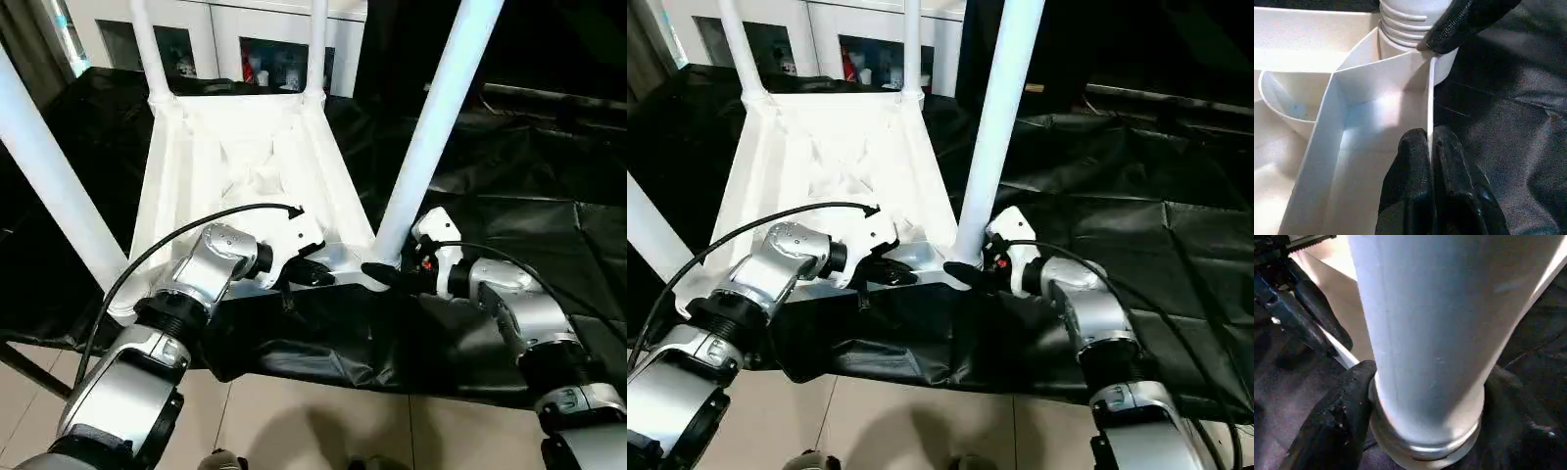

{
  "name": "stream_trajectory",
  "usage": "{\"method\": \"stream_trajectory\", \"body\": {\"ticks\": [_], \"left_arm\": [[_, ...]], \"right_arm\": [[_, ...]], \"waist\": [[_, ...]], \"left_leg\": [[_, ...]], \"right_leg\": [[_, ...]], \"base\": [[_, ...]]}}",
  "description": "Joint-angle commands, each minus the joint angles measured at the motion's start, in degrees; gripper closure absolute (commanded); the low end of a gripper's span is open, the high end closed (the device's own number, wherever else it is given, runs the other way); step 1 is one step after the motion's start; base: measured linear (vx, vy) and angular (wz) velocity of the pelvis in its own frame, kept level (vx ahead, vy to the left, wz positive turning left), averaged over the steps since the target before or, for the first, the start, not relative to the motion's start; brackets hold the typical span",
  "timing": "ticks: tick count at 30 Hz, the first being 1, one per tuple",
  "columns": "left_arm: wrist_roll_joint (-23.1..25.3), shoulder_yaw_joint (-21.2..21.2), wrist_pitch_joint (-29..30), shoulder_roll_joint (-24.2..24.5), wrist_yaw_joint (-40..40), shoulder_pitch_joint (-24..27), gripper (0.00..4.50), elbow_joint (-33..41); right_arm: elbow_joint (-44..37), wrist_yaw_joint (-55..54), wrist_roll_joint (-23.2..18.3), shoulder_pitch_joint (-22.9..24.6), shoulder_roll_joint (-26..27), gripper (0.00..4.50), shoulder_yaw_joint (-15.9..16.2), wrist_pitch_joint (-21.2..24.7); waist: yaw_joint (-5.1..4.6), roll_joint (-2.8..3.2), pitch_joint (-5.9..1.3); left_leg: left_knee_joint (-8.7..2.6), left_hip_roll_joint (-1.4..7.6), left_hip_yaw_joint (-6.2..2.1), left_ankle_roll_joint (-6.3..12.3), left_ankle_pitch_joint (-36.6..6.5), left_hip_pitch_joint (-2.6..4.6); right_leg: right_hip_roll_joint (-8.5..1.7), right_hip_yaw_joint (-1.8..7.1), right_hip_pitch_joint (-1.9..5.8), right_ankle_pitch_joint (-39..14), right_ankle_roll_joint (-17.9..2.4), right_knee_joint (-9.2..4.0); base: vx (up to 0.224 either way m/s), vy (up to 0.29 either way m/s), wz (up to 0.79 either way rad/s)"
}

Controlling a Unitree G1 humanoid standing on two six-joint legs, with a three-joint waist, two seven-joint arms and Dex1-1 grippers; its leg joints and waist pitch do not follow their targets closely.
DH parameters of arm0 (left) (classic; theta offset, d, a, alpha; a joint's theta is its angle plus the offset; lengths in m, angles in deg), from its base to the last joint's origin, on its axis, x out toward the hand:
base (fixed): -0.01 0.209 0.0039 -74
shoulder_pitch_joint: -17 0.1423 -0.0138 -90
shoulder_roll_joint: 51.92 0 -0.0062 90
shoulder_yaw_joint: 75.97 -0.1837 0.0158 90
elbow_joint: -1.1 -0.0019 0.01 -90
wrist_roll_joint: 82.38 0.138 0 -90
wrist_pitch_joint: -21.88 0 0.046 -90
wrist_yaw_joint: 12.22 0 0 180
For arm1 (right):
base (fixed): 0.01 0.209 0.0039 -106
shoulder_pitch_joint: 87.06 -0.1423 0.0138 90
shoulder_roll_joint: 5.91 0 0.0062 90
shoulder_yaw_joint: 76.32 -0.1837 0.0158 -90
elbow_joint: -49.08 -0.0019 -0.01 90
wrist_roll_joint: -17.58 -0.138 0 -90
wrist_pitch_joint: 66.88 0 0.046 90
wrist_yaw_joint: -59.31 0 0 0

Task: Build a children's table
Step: Rotate leg to tighten

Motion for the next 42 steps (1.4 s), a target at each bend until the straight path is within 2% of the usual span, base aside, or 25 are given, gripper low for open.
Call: {"method": "stream_trajectory", "body": {"ticks": [1, 5, 8, 10, 11, 12, 13, 14, 15, 16, 17, 18, 23, 24, 26, 27, 29, 31, 32, 34, 36, 37, 41, 42], "left_arm": [[-1.12, -0.41, 1.06, -0.7, 1.65, 2.69, 4.5, -1.29], [-0.56, 0.53, 1.24, -1.48, -2.21, 2.3, 4.5, -2.47], [-0.15, 2.11, 1.79, -4.53, -9.49, 1.06, 4.5, -5.04], [-0.64, 4.67, 3.12, -8.94, -18.77, -1.06, 4.5, -8.97], [-0.64, 4.67, 3.12, -8.94, -18.77, -1.06, 4.5, -8.97], [-0.43, 5.32, 2.87, -10.78, -22.94, -2.07, 4.5, -10.83], [0.11, 5.56, 2.16, -12.42, -26.83, -2.99, 4.5, -12.46], [0.11, 5.56, 2.16, -12.42, -26.83, -2.99, 4.5, -12.46], [0.85, 5.0, 1.47, -14.36, -28.6, -3.66, 4.5, -13.3], [1.12, 4.75, 1.21, -14.86, -28.7, -3.81, 4.5, -13.44], [1.33, 4.56, 1.02, -15.08, -28.58, -3.85, 4.5, -13.48], [1.5, 4.48, 0.69, -15.31, -27.53, -3.98, 4.5, -13.64], [1.75, 3.66, 0.01, -14.22, -23.23, -3.75, 4.5, -13.29], [1.79, 3.03, -0.58, -12.91, -20.43, -3.51, 4.5, -13.21], [1.75, 2.64, -1.02, -12.0, -18.44, -3.37, 4.5, -13.12], [1.66, 1.77, -2.25, -9.94, -13.77, -2.96, 4.5, -12.43], [1.74, 1.25, -2.94, -8.71, -10.98, -2.76, 4.5, -11.98], [2.12, -0.35, -3.96, -5.66, -3.88, -2.12, 4.5, -10.54], [2.14, -0.5, -3.94, -5.34, -3.14, -2.06, 4.5, -10.39], [1.18, -0.77, -4.26, -3.03, 2.95, -1.64, 4.5, -9.03], [0.25, -0.98, -4.59, -2.01, 6.55, -1.25, 4.5, -8.02], [-0.43, -1.2, -4.33, -1.04, 9.39, -0.95, 4.5, -7.08], [-1.05, -0.8, -4.84, 0.24, 11.75, -0.99, 4.5, -6.78], [-1.08, -0.48, -5.09, 0.44, 11.87, -1.16, 4.5, -7.07]], "right_arm": [[0.46, 0.17, -0.28, -0.63, -0.27, 1.62, -0.79, -0.37], [1.0, -4.71, -0.5, 0.46, 1.99, 1.74, -2.3, -0.32], [3.19, -13.47, -0.13, 0.67, 5.34, 1.75, -4.2, -0.13], [5.42, -23.38, 0.0, 0.33, 9.79, 1.75, -6.19, 0.44], [5.42, -23.38, 0.0, 0.33, 9.79, 1.75, -6.19, 0.44], [6.88, -28.86, 0.32, -0.39, 12.16, 1.75, -7.06, 0.44], [8.6, -34.68, 0.71, -1.49, 14.48, 1.75, -7.91, 0.36], [8.6, -34.68, 0.71, -1.49, 14.48, 1.75, -7.91, 0.36], [10.32, -38.96, 2.29, -3.25, 17.13, 1.75, -7.05, -0.91], [10.65, -39.77, 3.14, -3.72, 17.77, 1.75, -6.42, -1.6], [10.74, -40.02, 4.08, -3.99, 18.1, 1.75, -5.61, -2.24], [10.42, -38.59, 4.3, -4.11, 18.53, 1.2, -5.05, -3.27], [9.57, -35.05, 4.57, -4.58, 16.81, 0.84, -4.77, -5.96], [9.06, -31.7, 4.83, -4.77, 14.51, 0.71, -4.3, -6.79], [8.51, -28.16, 4.67, -4.66, 12.8, 0.71, -3.79, -7.14], [7.44, -21.32, 5.51, -4.06, 8.59, 0.71, -2.08, -7.63], [6.64, -17.31, 5.93, -3.48, 6.2, 0.71, -1.15, -7.94], [3.01, -6.8, 3.22, -1.59, 1.83, 0.71, -0.74, -6.52], [2.59, -5.73, 2.83, -1.39, 1.4, 0.71, -0.74, -6.34], [-0.03, 0.65, 0.3, -0.49, -1.52, 0.71, -0.64, -4.81], [-0.66, 2.97, -0.66, -0.33, -2.34, 0.71, -0.55, -3.69], [-1.08, 5.56, -1.19, -0.02, -3.17, 0.71, 0.05, -3.18], [-1.95, 9.44, -1.22, 0.83, -4.25, 0.71, 1.18, -2.28], [-2.21, 9.92, -1.15, 1.14, -4.26, 0.86, 1.27, -2.06]], "waist": [[0.28, -1.18, -3.88], [0.09, -1.21, -3.81], [-0.29, -1.05, -3.58], [-0.3, -1.07, -3.58], [-0.39, -1.03, -3.6], [-0.46, -0.75, -3.61], [-0.61, -0.63, -3.6], [-0.63, -0.76, -3.66], [-0.47, -0.32, -3.64], [-0.78, -0.54, -3.59], [-0.62, -0.37, -3.67], [-0.62, -0.45, -3.69], [-0.54, -0.54, -3.79], [-0.49, -0.58, -3.75], [-0.39, -0.63, -3.8], [-0.3, -0.79, -3.81], [-0.2, -0.72, -3.82], [0.07, -0.8, -3.85], [0.12, -0.83, -3.88], [0.41, -0.68, -4.11], [0.56, -0.52, -4.07], [0.66, -0.26, -4.06], [1.26, -0.22, -4.03], [1.55, -0.37, -4.03]], "left_leg": [[-3.72, 0.0, 0.06, 3.17, -13.38, 0.9], [-3.86, 0.0, 0.0, 2.84, -13.87, 0.91], [-4.07, -0.07, 0.0, 1.44, -16.18, 1.09], [-4.09, -0.14, -0.06, 0.15, -18.46, 1.55], [-4.09, -0.22, -0.08, -0.06, -18.63, 1.43], [-4.27, -0.24, -0.23, -0.41, -19.0, 1.3], [-4.26, -0.32, -0.22, -0.78, -20.18, 1.5], [-4.29, -0.38, -0.32, -0.82, -20.38, 1.38], [-4.36, -0.39, -0.44, -0.95, -21.01, 1.53], [-4.43, -0.45, -0.52, -1.16, -21.71, 1.32], [-4.44, -0.43, -0.59, -1.08, -22.15, 1.44], [-4.44, -0.47, -0.6, -0.73, -22.52, 1.36], [-4.56, -0.41, -0.64, 0.3, -21.04, 0.9], [-4.51, -0.38, -0.55, 0.49, -20.86, 1.0], [-4.48, -0.38, -0.51, 1.03, -20.29, 0.84], [-4.42, -0.37, -0.48, 1.38, -19.54, 0.77], [-4.34, -0.3, -0.41, 2.08, -18.63, 0.65], [-4.12, -0.12, -0.23, 3.21, -17.29, 0.82], [-4.11, -0.13, -0.23, 3.58, -16.91, 0.74], [-3.95, 0.07, -0.2, 4.87, -13.94, 0.7], [-3.89, 0.11, -0.02, 5.19, -12.96, 0.86], [-3.95, 0.17, -0.02, 4.91, -13.35, 0.99], [-3.95, 0.4, 0.17, 4.18, -13.87, 1.29], [-3.96, 0.38, 0.2, 3.78, -13.93, 1.3]], "right_leg": [[-1.47, 0.54, 2.39, -12.41, -13.41, -3.99], [-1.47, 0.5, 2.3, -13.65, -12.98, -4.14], [-1.4, 0.59, 1.85, -17.26, -11.89, -4.65], [-1.43, 0.54, 1.49, -21.01, -10.98, -5.16], [-1.44, 0.61, 1.47, -21.37, -10.77, -5.11], [-1.37, 0.52, 1.58, -21.55, -10.46, -5.24], [-1.27, 0.53, 1.26, -22.04, -10.17, -5.44], [-1.33, 0.48, 1.42, -22.5, -9.81, -5.44], [-1.41, 0.45, 1.28, -23.51, -9.17, -5.61], [-1.32, 0.38, 1.26, -24.21, -8.61, -5.72], [-1.34, 0.38, 1.21, -24.3, -8.22, -5.78], [-1.34, 0.37, 1.24, -23.95, -8.0, -5.87], [-1.36, 0.4, 1.63, -21.1, -8.49, -5.55], [-1.34, 0.41, 1.55, -20.5, -8.9, -5.57], [-1.34, 0.41, 1.85, -19.44, -9.25, -5.48], [-1.34, 0.39, 2.09, -18.61, -9.48, -5.43], [-1.47, 0.46, 2.1, -17.56, -9.99, -5.32], [-1.51, 0.58, 2.17, -14.66, -11.51, -5.01], [-1.46, 0.55, 2.36, -13.88, -11.79, -4.9], [-1.43, 0.55, 2.59, -8.34, -13.87, -4.14], [-1.31, 0.54, 2.5, -6.03, -15.32, -3.88], [-1.26, 0.5, 2.48, -5.74, -15.86, -3.76], [-1.23, 0.47, 2.42, -5.26, -16.54, -3.62], [-1.32, 0.46, 2.51, -5.76, -16.33, -3.61]], "base": [[0.0, 0.0, 0.0], [0.0, 0.0, 0.0], [0.0, 0.0, 0.0], [0.0, 0.0, 0.0], [0.0, 0.0, 0.0], [0.0, 0.0, 0.0], [0.0, 0.0, 0.0], [0.0, 0.0, 0.0], [0.0, 0.0, 0.0], [0.0, 0.0, 0.0], [0.0, 0.0, 0.0], [0.0, 0.0, 0.0], [0.0, 0.0, 0.0], [0.0, 0.0, 0.0], [0.0, 0.0, 0.0], [0.0, 0.0, 0.0], [0.0, 0.0, 0.0], [0.0, 0.0, 0.0], [0.0, 0.0, 0.0], [0.0, 0.0, 0.0], [0.0, 0.0, 0.0], [0.0, 0.0, 0.0], [0.0, 0.0, 0.0], [0.0, 0.0, 0.0]]}}
